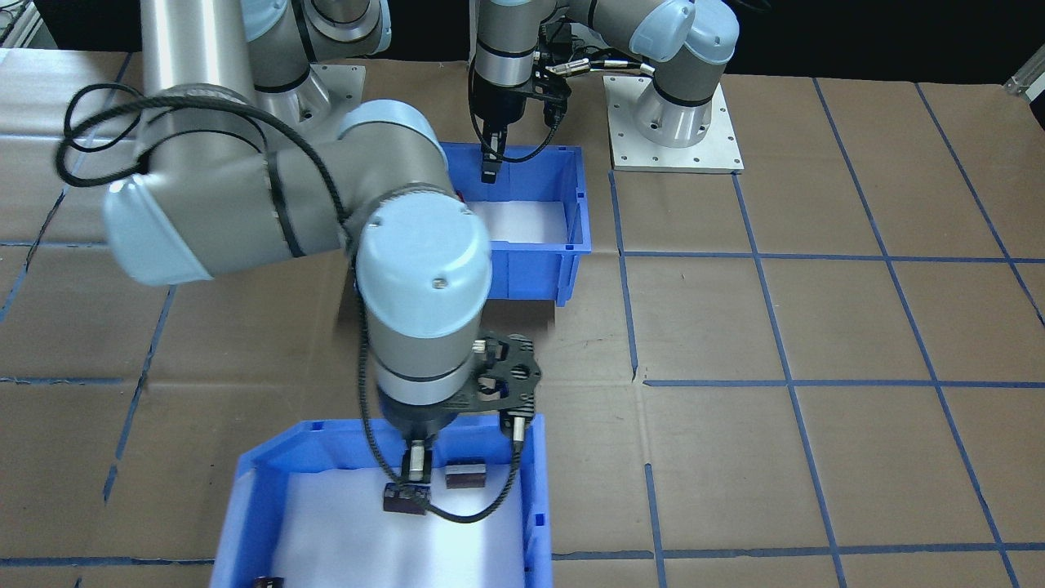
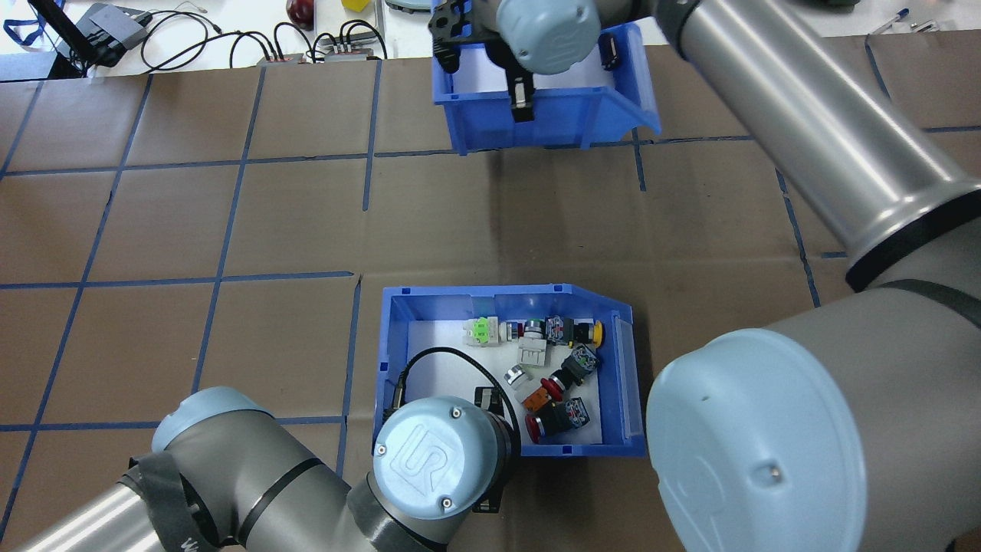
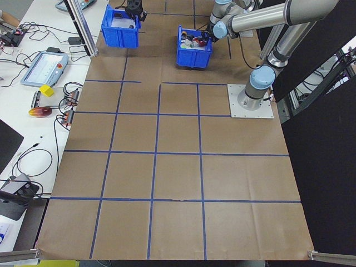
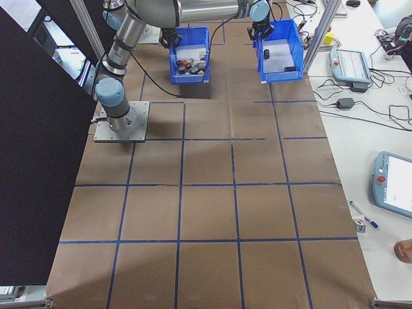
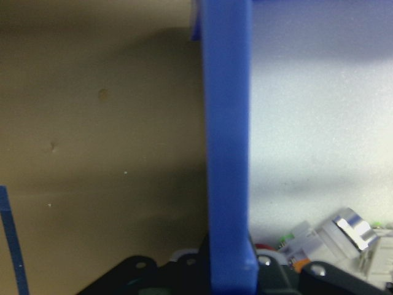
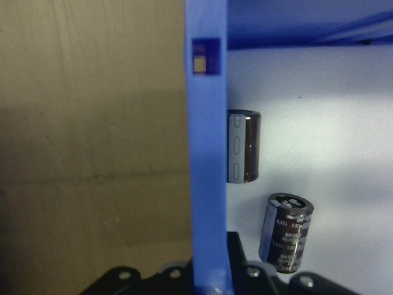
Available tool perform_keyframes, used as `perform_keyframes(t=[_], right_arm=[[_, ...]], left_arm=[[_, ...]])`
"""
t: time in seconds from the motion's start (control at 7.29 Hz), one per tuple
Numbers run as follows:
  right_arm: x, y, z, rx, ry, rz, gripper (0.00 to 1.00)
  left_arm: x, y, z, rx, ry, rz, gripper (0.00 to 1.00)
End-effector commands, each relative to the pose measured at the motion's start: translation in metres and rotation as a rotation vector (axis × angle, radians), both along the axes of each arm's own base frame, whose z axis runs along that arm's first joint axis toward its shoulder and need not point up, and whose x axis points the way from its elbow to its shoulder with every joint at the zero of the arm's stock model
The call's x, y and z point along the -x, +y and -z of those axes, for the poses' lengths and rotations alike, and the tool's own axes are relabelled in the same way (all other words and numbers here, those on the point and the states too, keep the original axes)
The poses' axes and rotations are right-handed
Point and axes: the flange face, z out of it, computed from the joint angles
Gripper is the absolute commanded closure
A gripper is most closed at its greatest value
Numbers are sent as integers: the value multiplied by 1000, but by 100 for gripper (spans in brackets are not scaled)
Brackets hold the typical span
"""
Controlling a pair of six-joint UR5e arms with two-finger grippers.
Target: Place button box in front
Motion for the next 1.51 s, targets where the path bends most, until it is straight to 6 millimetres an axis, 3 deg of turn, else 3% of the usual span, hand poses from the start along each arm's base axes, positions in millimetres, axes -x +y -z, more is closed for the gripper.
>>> perform_keyframes(t=[0.0, 0.14, 0.27, 0.55, 0.82, 0.96, 1.1, 1.37], right_arm=[[106, -14, -32, -8, 16, -47, 95], [146, -8, -41, -17, 17, -26, 95], [187, 6, -40, -45, 20, -16, 95], [264, 47, -35, -100, 15, 11, 94], [343, 93, -3, -187, -7, 31, 94], [365, 121, 14, -226, -26, 56, 94], [369, 147, 16, -229, -29, 74, 94], [355, 193, 9, -154, 4, 63, 94]], left_arm=[[-49, -50, -27, 43, -12, -47, 100], [-72, -79, -24, 37, -21, -70, 100], [-87, -115, -39, 64, -24, -37, 100], [-79, -193, -49, 63, -23, -26, 100], [-56, -272, -42, 68, -7, -21, 100], [-45, -311, -35, 71, 2, -29, 100], [-32, -335, -22, 58, 27, -31, 100], [-12, -360, 7, 24, 53, -85, 100]])
